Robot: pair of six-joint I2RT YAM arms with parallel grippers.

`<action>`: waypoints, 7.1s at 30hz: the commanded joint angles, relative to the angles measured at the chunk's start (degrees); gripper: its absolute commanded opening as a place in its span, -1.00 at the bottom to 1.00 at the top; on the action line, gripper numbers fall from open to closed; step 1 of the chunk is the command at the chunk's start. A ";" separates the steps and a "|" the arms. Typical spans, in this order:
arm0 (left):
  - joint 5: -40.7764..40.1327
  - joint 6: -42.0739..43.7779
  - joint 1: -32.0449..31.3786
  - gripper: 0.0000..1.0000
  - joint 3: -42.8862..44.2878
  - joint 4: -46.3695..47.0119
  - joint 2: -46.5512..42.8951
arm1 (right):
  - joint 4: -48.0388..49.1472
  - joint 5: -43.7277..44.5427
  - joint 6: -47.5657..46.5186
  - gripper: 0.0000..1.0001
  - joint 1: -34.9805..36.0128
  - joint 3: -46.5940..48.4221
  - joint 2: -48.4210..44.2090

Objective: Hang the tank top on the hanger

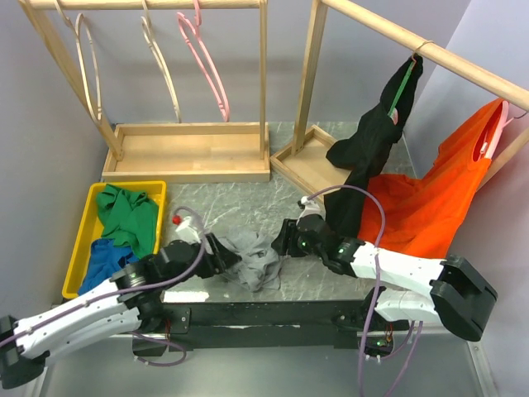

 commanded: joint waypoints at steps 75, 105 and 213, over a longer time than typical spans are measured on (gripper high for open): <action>-8.73 22.49 9.13 0.40 27.33 -3.88 8.52 | -11.46 11.89 -7.75 0.32 -0.71 10.33 -10.82; -54.34 60.65 14.93 0.28 114.98 -5.88 74.96 | -19.89 7.92 -8.72 0.34 -0.63 12.80 -21.02; 22.29 40.52 13.61 -0.98 38.51 -41.48 -0.79 | -3.54 11.61 -0.99 -0.79 -5.64 -0.57 1.66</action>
